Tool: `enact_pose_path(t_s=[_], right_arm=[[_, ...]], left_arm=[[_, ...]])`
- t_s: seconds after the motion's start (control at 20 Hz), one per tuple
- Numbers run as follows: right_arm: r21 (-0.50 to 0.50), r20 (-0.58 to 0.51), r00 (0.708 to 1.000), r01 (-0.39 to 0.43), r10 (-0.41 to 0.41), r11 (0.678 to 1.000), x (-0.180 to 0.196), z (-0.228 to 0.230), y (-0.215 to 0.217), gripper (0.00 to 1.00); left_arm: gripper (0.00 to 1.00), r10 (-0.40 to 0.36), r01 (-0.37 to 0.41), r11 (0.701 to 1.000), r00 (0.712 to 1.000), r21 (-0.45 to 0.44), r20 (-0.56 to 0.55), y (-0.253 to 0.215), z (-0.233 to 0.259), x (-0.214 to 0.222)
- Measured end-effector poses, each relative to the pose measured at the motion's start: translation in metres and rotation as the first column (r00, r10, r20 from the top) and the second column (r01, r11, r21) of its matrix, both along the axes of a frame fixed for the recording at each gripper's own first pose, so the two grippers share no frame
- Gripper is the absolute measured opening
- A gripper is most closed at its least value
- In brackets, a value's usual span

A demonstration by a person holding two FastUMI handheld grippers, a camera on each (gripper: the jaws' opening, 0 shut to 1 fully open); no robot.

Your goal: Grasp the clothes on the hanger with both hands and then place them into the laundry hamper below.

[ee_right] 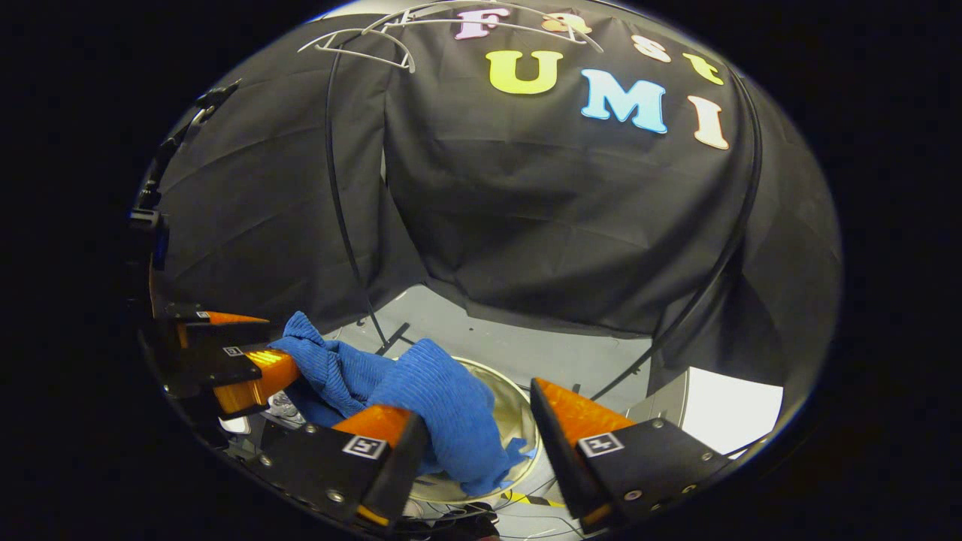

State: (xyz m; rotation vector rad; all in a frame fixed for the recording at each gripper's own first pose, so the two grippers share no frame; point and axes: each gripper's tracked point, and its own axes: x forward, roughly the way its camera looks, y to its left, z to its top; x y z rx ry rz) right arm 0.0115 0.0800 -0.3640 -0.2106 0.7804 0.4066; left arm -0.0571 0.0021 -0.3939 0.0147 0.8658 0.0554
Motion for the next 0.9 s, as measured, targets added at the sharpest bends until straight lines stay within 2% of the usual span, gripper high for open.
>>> enact_pose_path(t_s=[0.05, 0.15, 0.3, 0.55, 0.75, 0.9], right_arm=[[-0.010, -0.007, 1.000, 0.004, -0.005, 1.000, 0.000, -0.002, -0.001, 0.87], [-0.023, -0.023, 1.000, 0.002, -0.002, 1.000, -0.007, -0.007, 0.000, 0.93], [-0.008, -0.003, 1.000, 0.007, -0.007, 1.000, -0.009, 0.008, 0.006, 0.94], [0.007, 0.080, 0.997, 0.024, -0.025, 1.000, -0.006, 0.048, 0.018, 0.95], [0.050, 0.157, 0.984, 0.077, -0.084, 0.996, -0.013, 0.086, 0.017, 0.96], [0.088, 0.229, 0.967, 0.099, -0.116, 0.991, -0.013, 0.130, 0.012, 0.96]], left_arm=[[0.84, -0.002, 0.002, 1.000, 1.000, 0.010, -0.002, 0.004, 0.000, -0.003], [0.86, -0.018, 0.018, 1.000, 1.000, 0.009, -0.008, 0.009, 0.003, -0.009], [0.86, -0.032, 0.032, 0.999, 0.999, 0.002, 0.030, 0.010, 0.015, 0.000], [0.86, -0.044, 0.047, 0.999, 0.990, -0.020, 0.135, 0.015, 0.062, 0.011], [0.85, -0.055, 0.065, 0.997, 0.973, -0.037, 0.224, 0.023, 0.103, 0.017], [0.85, -0.047, 0.062, 0.997, 0.946, -0.036, 0.321, 0.029, 0.151, 0.021]])
